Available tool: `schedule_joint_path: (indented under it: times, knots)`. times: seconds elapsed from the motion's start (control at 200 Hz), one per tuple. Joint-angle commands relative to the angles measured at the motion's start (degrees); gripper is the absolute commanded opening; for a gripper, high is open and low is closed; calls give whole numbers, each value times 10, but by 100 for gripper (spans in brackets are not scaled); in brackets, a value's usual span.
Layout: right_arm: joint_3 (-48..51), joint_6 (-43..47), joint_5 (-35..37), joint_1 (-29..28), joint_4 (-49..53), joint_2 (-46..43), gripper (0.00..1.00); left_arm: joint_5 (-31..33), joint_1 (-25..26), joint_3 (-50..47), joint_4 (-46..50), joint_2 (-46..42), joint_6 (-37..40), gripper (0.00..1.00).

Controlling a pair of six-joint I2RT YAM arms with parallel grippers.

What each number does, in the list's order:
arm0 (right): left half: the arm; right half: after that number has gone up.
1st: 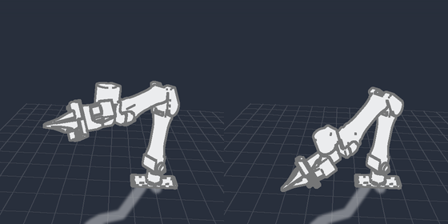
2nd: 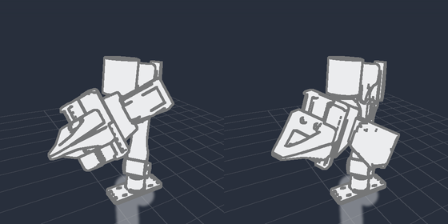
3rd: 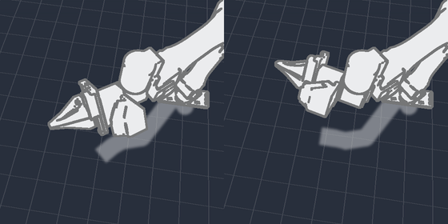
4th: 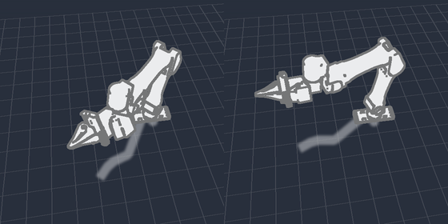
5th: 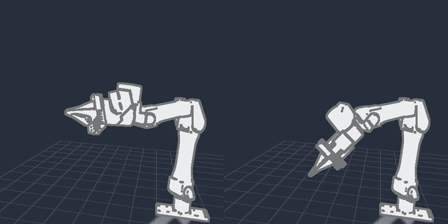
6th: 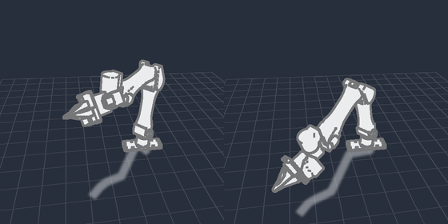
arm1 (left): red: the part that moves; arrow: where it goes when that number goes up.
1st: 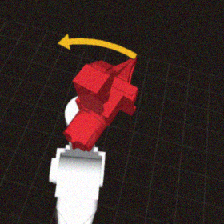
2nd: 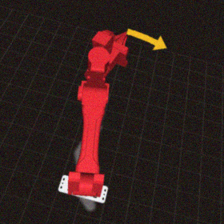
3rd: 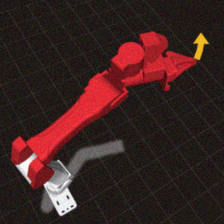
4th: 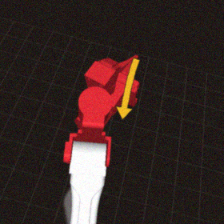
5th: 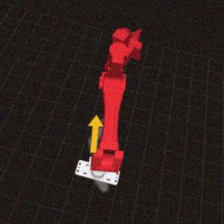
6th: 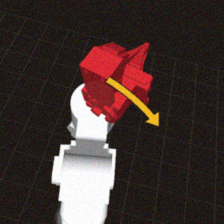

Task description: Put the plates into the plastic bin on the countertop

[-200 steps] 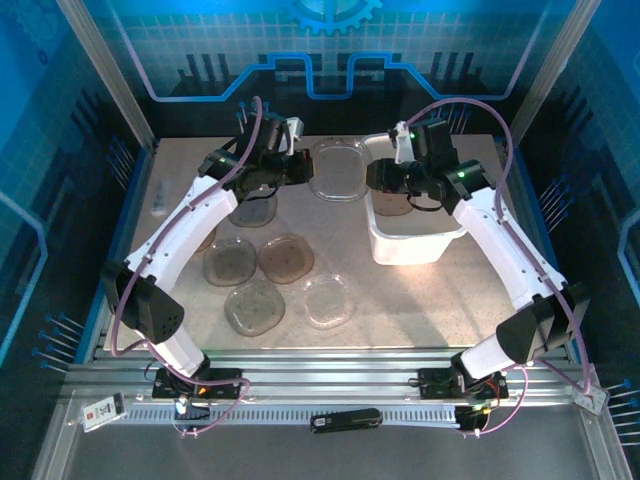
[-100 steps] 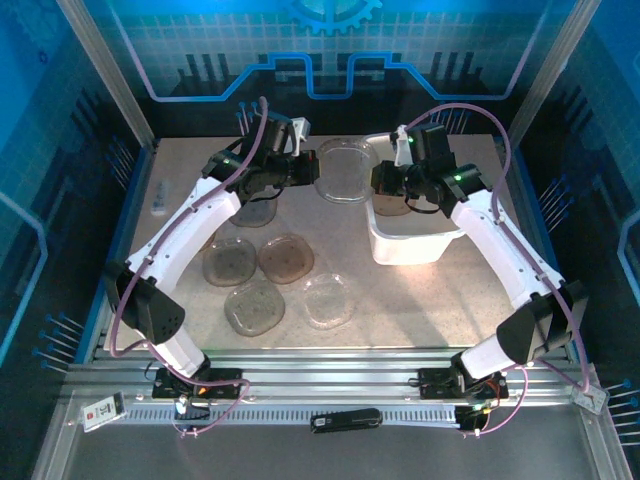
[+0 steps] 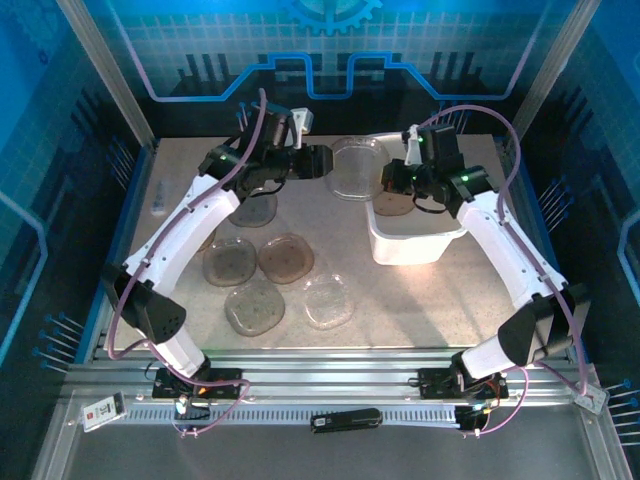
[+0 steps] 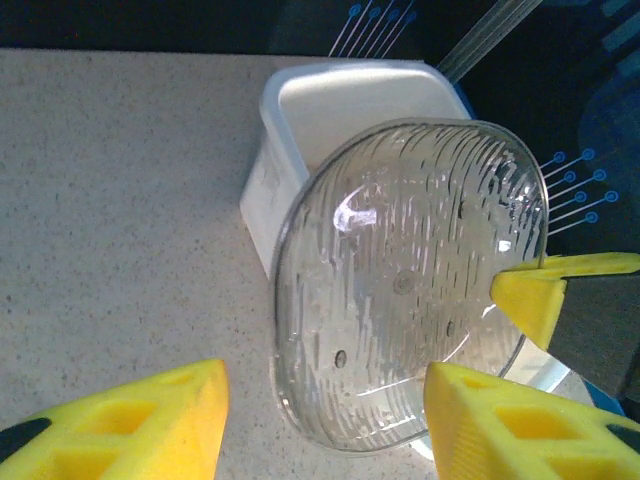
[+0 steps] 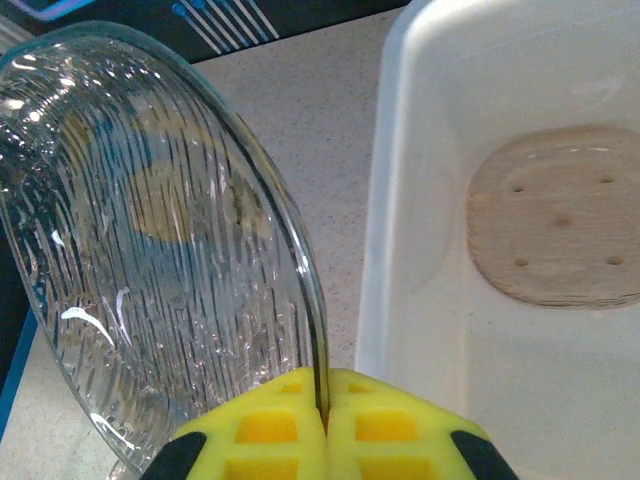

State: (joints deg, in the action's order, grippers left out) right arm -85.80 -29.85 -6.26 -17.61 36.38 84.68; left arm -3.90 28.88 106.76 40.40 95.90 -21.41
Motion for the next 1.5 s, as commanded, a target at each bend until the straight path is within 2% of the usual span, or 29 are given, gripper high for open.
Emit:
schedule_joint_path:
  times: [0.0,0.25,0.475,0.64,0.88,1.011,1.491]
  knots:
    - [-10,0,0,35,-2,-16,0,8,-4,41,12,15,21,57]
    - [-68,56,7,113,53,33,0,-10,-22,125,48,83,55,60]
    - [-109,127,36,159,93,89,0,-30,-38,137,38,140,57,61]
    - [-167,175,55,160,139,155,0,-44,-47,156,33,187,54,61]
    - [-227,192,65,147,171,231,0,-50,-56,174,27,225,56,61]
    - [-257,196,92,131,198,271,0,-51,-58,173,26,238,59,61]
    - [-327,183,119,111,209,398,0,-58,-65,173,30,277,66,62]
